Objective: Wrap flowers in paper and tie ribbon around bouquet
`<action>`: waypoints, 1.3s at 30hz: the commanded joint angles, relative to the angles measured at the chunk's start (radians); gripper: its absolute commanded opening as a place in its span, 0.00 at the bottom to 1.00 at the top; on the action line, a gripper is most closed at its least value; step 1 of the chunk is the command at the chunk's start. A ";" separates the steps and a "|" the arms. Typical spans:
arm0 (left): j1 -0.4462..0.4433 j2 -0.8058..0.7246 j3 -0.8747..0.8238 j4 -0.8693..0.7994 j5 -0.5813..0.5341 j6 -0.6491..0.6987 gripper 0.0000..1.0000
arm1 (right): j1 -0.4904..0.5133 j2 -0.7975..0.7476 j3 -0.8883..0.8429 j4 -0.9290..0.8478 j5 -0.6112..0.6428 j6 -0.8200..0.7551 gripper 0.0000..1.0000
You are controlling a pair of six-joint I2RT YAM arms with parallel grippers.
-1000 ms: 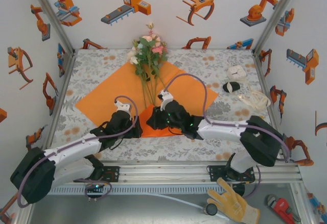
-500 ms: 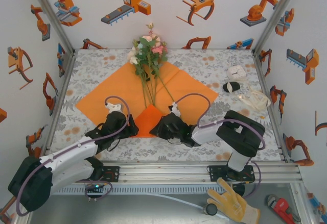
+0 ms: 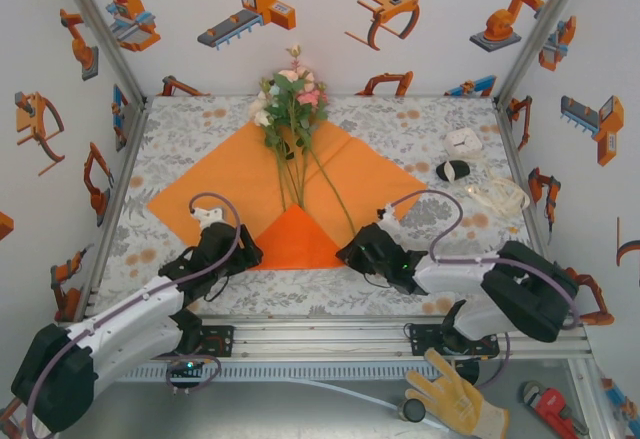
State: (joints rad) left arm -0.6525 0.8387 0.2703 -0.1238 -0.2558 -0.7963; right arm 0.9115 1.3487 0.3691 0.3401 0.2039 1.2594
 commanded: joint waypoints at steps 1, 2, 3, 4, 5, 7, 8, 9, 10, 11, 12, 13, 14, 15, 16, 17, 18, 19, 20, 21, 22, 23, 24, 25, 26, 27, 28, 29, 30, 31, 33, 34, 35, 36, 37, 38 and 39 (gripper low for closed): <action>0.009 0.000 -0.033 -0.105 -0.042 -0.027 0.65 | -0.024 -0.026 -0.039 -0.103 0.052 -0.026 0.23; 0.009 0.003 -0.031 -0.105 -0.043 -0.028 0.65 | -0.027 -0.014 -0.046 -0.087 0.041 -0.025 0.23; 0.009 0.009 -0.027 -0.109 -0.045 -0.030 0.65 | -0.027 0.007 -0.047 -0.077 0.026 -0.024 0.23; 0.009 0.013 -0.022 -0.113 -0.044 -0.030 0.65 | -0.027 0.022 -0.046 -0.073 0.018 -0.023 0.23; 0.009 0.017 -0.018 -0.120 -0.046 -0.032 0.65 | -0.028 0.042 -0.043 -0.068 0.009 -0.023 0.23; 0.010 0.020 -0.004 -0.149 -0.049 -0.039 0.65 | -0.027 0.061 -0.041 -0.051 0.001 -0.018 0.23; 0.009 0.022 0.012 -0.167 -0.049 -0.039 0.66 | -0.027 0.063 -0.039 -0.042 0.000 -0.017 0.23; 0.009 0.025 0.032 -0.198 -0.052 -0.045 0.66 | -0.027 0.056 -0.034 -0.043 0.001 -0.021 0.23; 0.008 0.026 0.052 -0.229 -0.058 -0.050 0.66 | -0.026 0.048 -0.028 -0.050 0.004 -0.026 0.23; 0.008 0.026 0.072 -0.260 -0.065 -0.062 0.66 | -0.027 0.030 -0.015 -0.077 0.012 -0.041 0.23; 0.008 0.024 0.090 -0.292 -0.077 -0.081 0.66 | -0.027 0.011 0.000 -0.112 0.020 -0.054 0.23; 0.008 0.020 0.108 -0.327 -0.092 -0.098 0.66 | -0.027 -0.016 0.019 -0.155 0.035 -0.074 0.24; 0.009 0.017 0.125 -0.352 -0.100 -0.108 0.66 | -0.026 -0.040 0.036 -0.195 0.049 -0.091 0.25; 0.009 0.008 0.143 -0.373 -0.106 -0.117 0.66 | -0.027 -0.079 0.058 -0.248 0.068 -0.116 0.26; 0.009 0.001 0.157 -0.387 -0.107 -0.120 0.66 | -0.026 -0.107 0.074 -0.277 0.079 -0.136 0.27; 0.009 -0.009 0.170 -0.387 -0.094 -0.116 0.66 | -0.027 -0.128 0.087 -0.291 0.081 -0.158 0.28; 0.009 -0.018 0.178 -0.360 -0.062 -0.091 0.66 | -0.027 -0.145 0.099 -0.295 0.077 -0.179 0.29; 0.008 -0.027 0.181 -0.319 -0.006 -0.057 0.66 | -0.025 -0.152 0.113 -0.296 0.064 -0.197 0.30; 0.008 -0.030 0.185 -0.287 0.042 -0.035 0.67 | -0.024 -0.152 0.127 -0.291 0.048 -0.208 0.30; 0.007 -0.032 0.189 -0.262 0.091 -0.021 0.67 | -0.015 -0.139 0.146 -0.273 0.020 -0.228 0.31; 0.001 -0.035 0.191 -0.237 0.129 -0.012 0.67 | -0.004 -0.124 0.164 -0.262 0.002 -0.239 0.31; -0.006 -0.036 0.189 -0.215 0.156 -0.011 0.67 | 0.009 -0.104 0.185 -0.256 -0.011 -0.252 0.31; -0.015 -0.036 0.186 -0.198 0.168 -0.019 0.66 | 0.028 -0.079 0.212 -0.254 -0.020 -0.265 0.31; -0.024 -0.033 0.180 -0.183 0.172 -0.031 0.64 | 0.044 -0.053 0.233 -0.248 -0.028 -0.274 0.31; -0.030 -0.031 0.171 -0.162 0.183 -0.031 0.63 | 0.056 -0.027 0.246 -0.233 -0.037 -0.276 0.31; -0.036 -0.023 0.160 -0.139 0.195 -0.032 0.62 | 0.066 -0.001 0.257 -0.221 -0.040 -0.270 0.31; -0.041 -0.013 0.151 -0.123 0.201 -0.033 0.61 | 0.072 0.022 0.260 -0.210 -0.038 -0.261 0.30; -0.046 -0.003 0.144 -0.120 0.202 -0.035 0.61 | 0.076 0.047 0.258 -0.192 -0.041 -0.251 0.30; -0.046 0.013 0.140 -0.125 0.194 -0.037 0.60 | 0.075 0.063 0.256 -0.187 -0.041 -0.243 0.30; -0.047 0.024 0.136 -0.131 0.183 -0.036 0.60 | 0.075 0.078 0.253 -0.185 -0.037 -0.241 0.30; -0.045 0.050 0.128 -0.152 0.136 -0.042 0.60 | 0.076 0.095 0.239 -0.194 -0.013 -0.242 0.29; -0.041 0.060 0.127 -0.164 0.114 -0.047 0.60 | 0.073 0.097 0.229 -0.200 0.006 -0.242 0.28; -0.032 0.073 0.128 -0.175 0.092 -0.050 0.60 | 0.071 0.095 0.213 -0.202 0.022 -0.244 0.28; -0.021 0.086 0.133 -0.185 0.075 -0.056 0.60 | 0.067 0.092 0.198 -0.207 0.032 -0.243 0.28; -0.010 0.097 0.138 -0.187 0.067 -0.055 0.60 | 0.063 0.089 0.188 -0.211 0.039 -0.244 0.28; 0.001 0.110 0.140 -0.181 0.061 -0.051 0.60 | 0.061 0.086 0.174 -0.219 0.047 -0.242 0.28; 0.011 0.124 0.143 -0.174 0.061 -0.045 0.60 | 0.056 0.086 0.162 -0.231 0.052 -0.234 0.28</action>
State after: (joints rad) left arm -0.6655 0.9379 0.4126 -0.2852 -0.1474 -0.8448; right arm 0.9806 1.4471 0.5652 0.1413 0.1970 1.0271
